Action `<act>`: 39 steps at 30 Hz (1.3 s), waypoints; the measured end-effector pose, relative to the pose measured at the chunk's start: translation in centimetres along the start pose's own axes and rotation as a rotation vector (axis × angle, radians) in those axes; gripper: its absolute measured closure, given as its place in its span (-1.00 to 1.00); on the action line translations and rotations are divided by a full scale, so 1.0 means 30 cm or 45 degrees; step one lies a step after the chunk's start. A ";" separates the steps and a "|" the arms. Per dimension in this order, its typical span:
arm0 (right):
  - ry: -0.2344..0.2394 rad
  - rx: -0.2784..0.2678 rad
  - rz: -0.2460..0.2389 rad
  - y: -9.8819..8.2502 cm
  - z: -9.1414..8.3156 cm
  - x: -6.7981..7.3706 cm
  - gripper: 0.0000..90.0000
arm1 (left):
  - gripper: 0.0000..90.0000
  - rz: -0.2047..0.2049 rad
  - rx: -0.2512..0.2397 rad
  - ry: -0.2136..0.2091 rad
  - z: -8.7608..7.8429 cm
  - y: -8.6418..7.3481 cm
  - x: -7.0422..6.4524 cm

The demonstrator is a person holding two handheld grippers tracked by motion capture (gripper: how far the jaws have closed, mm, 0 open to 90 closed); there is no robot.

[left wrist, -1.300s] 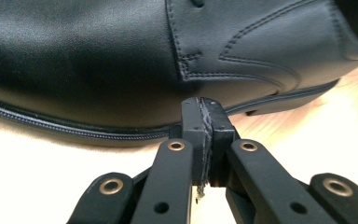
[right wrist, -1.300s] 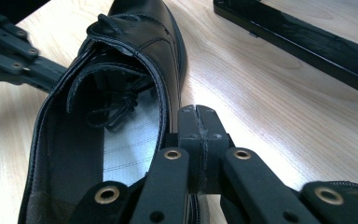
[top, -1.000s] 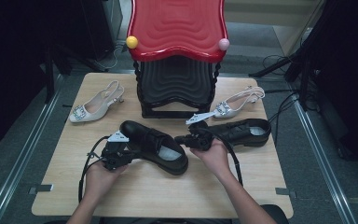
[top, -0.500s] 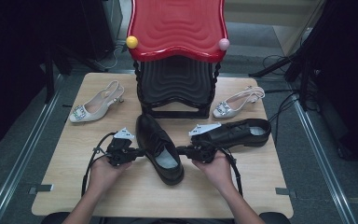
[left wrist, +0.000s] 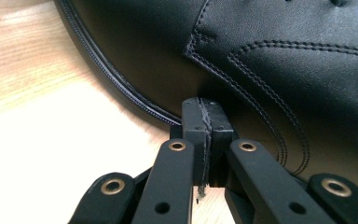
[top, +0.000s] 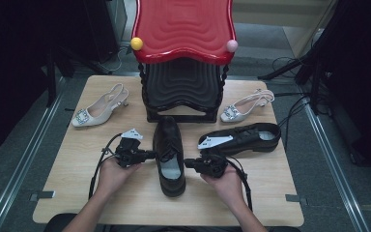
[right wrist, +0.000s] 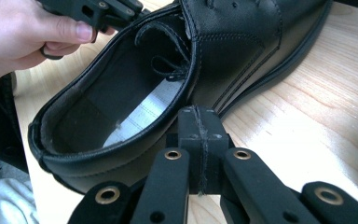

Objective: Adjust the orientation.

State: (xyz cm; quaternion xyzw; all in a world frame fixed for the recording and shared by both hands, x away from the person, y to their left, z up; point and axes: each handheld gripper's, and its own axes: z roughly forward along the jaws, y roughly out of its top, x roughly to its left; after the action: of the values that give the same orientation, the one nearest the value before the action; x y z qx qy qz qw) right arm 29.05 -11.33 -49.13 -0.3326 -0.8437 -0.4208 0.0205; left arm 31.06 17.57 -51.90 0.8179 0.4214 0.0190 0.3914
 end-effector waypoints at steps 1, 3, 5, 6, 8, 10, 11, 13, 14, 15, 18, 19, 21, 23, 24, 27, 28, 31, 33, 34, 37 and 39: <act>0.005 0.001 0.000 -0.001 0.001 -0.002 1.00 | 1.00 0.010 0.005 0.006 0.002 0.004 -0.001; 0.003 0.012 -0.003 -0.002 0.006 -0.001 1.00 | 1.00 0.004 -0.001 0.006 0.006 0.009 0.001; 0.003 0.019 -0.013 -0.001 0.009 -0.002 1.00 | 0.98 0.010 0.009 0.010 0.003 0.011 0.005; -0.003 0.025 -0.028 0.001 0.007 -0.007 0.99 | 0.92 0.013 0.013 0.017 0.000 0.011 0.007; -0.007 0.017 -0.022 0.006 -0.004 -0.020 0.94 | 0.76 0.010 0.008 0.023 -0.015 0.008 0.016; -0.017 -0.015 -0.020 0.010 -0.024 -0.033 0.86 | 0.67 0.008 -0.009 0.032 -0.035 0.004 0.019; -0.031 -0.042 -0.023 0.013 -0.039 -0.043 0.78 | 0.61 0.012 -0.019 0.033 -0.046 0.001 0.021; -0.048 -0.067 -0.015 0.014 -0.060 -0.064 0.60 | 0.49 0.008 -0.039 0.028 -0.067 -0.004 0.027; -0.055 -0.069 -0.009 0.013 -0.064 -0.071 0.56 | 0.45 -0.004 -0.044 0.032 -0.075 -0.006 0.031; -0.067 -0.071 -0.005 0.013 -0.071 -0.080 0.55 | 0.41 -0.013 -0.044 0.031 -0.080 -0.008 0.038; -0.089 -0.089 0.011 0.010 -0.095 -0.106 0.59 | 0.27 -0.035 -0.019 0.038 -0.081 -0.014 0.053; -0.098 -0.090 0.017 0.011 -0.104 -0.113 0.61 | 0.23 -0.034 -0.007 0.033 -0.080 -0.015 0.056; -0.115 -0.105 0.025 0.012 -0.123 -0.128 0.65 | 0.15 -0.026 0.017 0.037 -0.073 -0.017 0.058; -0.138 -0.121 0.042 0.010 -0.144 -0.146 0.65 | 0.11 -0.022 0.034 0.052 -0.069 -0.018 0.056; -0.146 -0.127 0.046 0.009 -0.151 -0.154 0.65 | 0.10 -0.021 0.038 0.049 -0.067 -0.018 0.057; -0.164 -0.141 0.081 0.004 -0.181 -0.185 0.72 | 0.05 -0.030 0.044 0.038 -0.063 -0.019 0.058; -0.175 -0.147 0.089 0.002 -0.196 -0.199 0.75 | 0.03 -0.038 0.042 0.029 -0.062 -0.020 0.058; -0.180 -0.166 0.125 -0.001 -0.228 -0.225 0.87 | -0.02 -0.067 0.026 -0.019 -0.071 -0.020 0.059; -0.199 -0.170 0.141 -0.004 -0.252 -0.246 0.95 | -0.02 -0.060 0.016 -0.023 -0.077 -0.023 0.053; -0.218 -0.172 0.146 -0.006 -0.264 -0.257 1.00 | -0.02 -0.053 0.019 -0.025 -0.079 -0.025 0.051; -0.252 -0.192 0.169 -0.013 -0.304 -0.288 1.00 | -0.03 -0.051 0.016 -0.021 -0.079 -0.030 0.048; -0.300 -0.205 0.187 -0.022 -0.342 -0.318 1.00 | -0.04 -0.052 0.016 -0.019 -0.079 -0.031 0.048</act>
State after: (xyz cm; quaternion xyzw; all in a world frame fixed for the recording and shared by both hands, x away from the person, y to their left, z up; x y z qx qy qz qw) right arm 33.58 -24.24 -45.96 -0.4410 -0.7772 -0.4426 -0.0748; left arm 30.51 20.36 -51.30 0.8118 0.4350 0.0022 0.3896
